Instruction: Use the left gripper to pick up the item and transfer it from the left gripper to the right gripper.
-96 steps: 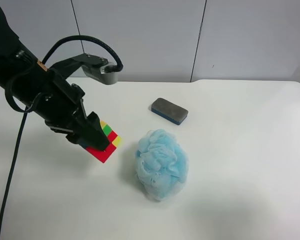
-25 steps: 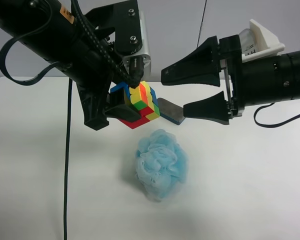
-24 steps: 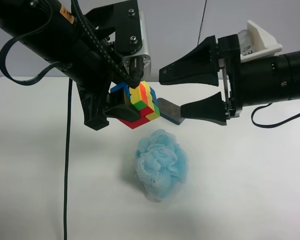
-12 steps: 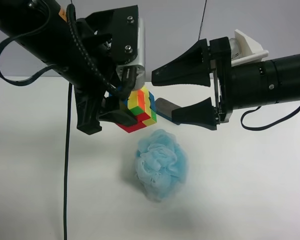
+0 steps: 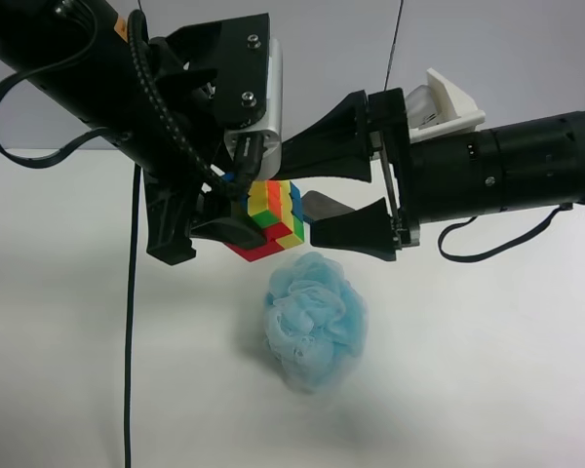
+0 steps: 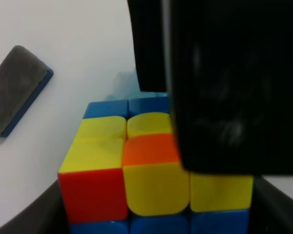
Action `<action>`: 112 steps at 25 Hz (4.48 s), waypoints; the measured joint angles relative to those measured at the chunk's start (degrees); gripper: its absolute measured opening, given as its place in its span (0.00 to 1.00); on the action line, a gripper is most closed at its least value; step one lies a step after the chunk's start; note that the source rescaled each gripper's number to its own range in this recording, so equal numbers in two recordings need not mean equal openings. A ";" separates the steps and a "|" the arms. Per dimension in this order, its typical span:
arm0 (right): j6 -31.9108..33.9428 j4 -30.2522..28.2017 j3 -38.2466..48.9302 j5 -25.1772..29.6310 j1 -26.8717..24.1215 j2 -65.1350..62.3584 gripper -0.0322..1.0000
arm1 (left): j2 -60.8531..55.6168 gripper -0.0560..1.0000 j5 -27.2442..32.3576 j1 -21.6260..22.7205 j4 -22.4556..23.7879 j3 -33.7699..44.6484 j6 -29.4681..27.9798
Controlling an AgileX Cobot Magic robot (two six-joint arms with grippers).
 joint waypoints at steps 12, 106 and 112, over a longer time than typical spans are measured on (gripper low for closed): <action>-6.19 3.76 -0.67 -1.50 4.33 7.89 1.00 | 0.00 0.05 1.29 0.00 0.02 0.00 0.07; -6.82 3.56 -4.66 -1.68 4.40 8.43 0.03 | -84.50 1.00 18.32 -0.09 25.13 31.82 -61.68; -6.82 3.56 -4.66 -1.68 4.40 8.43 0.03 | -84.68 1.00 16.18 -0.09 21.59 37.68 -61.07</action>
